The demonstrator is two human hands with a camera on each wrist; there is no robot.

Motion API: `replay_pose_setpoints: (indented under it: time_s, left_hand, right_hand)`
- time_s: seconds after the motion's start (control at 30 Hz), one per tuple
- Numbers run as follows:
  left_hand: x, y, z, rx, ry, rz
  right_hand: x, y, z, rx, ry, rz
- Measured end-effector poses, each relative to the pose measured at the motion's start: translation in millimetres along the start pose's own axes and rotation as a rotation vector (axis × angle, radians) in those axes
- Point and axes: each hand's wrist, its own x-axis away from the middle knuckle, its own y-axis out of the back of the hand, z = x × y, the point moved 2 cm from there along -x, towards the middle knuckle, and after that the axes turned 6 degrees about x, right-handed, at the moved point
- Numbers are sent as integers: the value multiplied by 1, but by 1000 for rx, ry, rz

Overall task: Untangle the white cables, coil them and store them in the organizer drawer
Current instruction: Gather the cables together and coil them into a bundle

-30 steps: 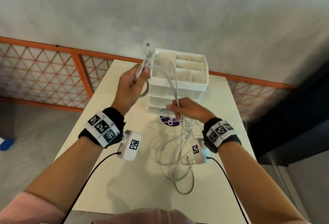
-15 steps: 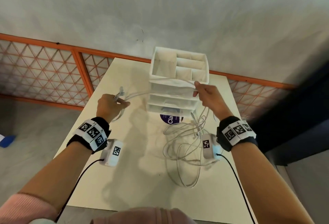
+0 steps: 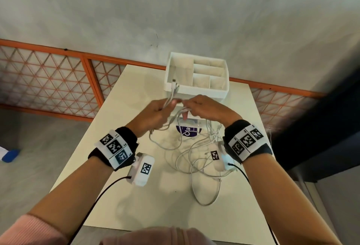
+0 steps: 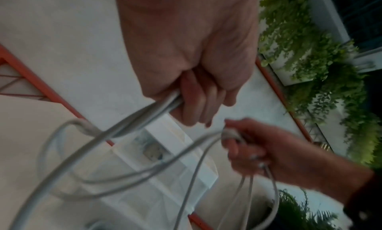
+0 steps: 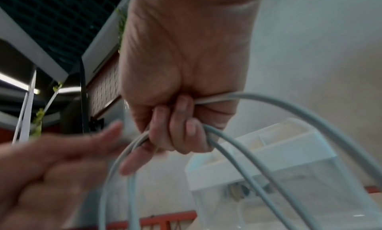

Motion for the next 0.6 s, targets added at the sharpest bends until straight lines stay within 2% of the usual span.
replay_pose_setpoints:
  time_s: [0.07,0.17,0.23,0.33,0.47,0.6]
  left_hand:
    - [2,-11,8,73,159,91]
    - [7,-17,9,166,205,143]
    - [7,-16,2,223,146,105]
    - [3,-9,-14,282,8,-37]
    - [1,7,-40,402,-169,-170]
    - [3,18,-51,437,-256,-273]
  right_hand:
    - [-1,7,6,-80,-9,-64]
    - [3,14,8,-117,13,-143]
    - [6,11,2,-142,2,-183]
    - [9,-7,-20,-196,-15,-124]
    - [17,-36,-65,-259,-148,-57]
    - [20,-58,-100,-194,-267,-69]
